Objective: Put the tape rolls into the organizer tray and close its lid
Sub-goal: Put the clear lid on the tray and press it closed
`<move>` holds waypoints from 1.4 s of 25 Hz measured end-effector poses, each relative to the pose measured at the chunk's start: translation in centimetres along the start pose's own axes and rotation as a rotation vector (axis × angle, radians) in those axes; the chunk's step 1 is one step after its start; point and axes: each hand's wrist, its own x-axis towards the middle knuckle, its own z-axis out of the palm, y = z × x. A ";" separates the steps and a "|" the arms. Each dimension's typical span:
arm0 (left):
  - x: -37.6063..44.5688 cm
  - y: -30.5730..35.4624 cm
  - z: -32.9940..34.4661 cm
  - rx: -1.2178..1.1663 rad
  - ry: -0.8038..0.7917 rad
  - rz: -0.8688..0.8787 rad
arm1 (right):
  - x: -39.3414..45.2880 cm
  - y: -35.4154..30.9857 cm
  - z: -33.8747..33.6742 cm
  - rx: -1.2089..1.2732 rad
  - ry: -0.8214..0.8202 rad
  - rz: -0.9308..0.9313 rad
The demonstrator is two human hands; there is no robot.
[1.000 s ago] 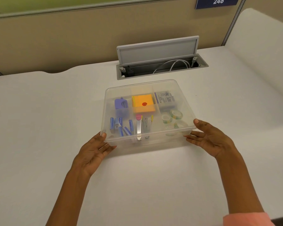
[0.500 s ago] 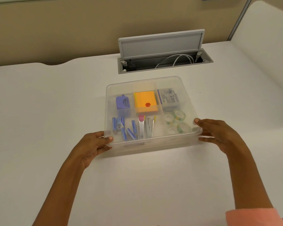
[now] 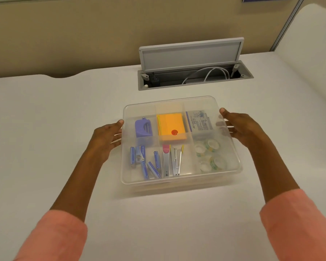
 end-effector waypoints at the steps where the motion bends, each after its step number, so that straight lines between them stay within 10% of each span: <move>1: 1.0 0.3 0.6 -0.003 0.012 -0.028 | 1.2 -0.5 0.3 -0.007 0.016 0.008; 16: 5.5 3.4 2.9 -0.241 0.011 -0.205 | 6.9 -3.5 2.9 -0.083 0.125 0.118; 35: 6.4 2.8 5.4 0.092 0.268 -0.021 | 7.3 -3.1 4.2 -0.254 0.067 -0.113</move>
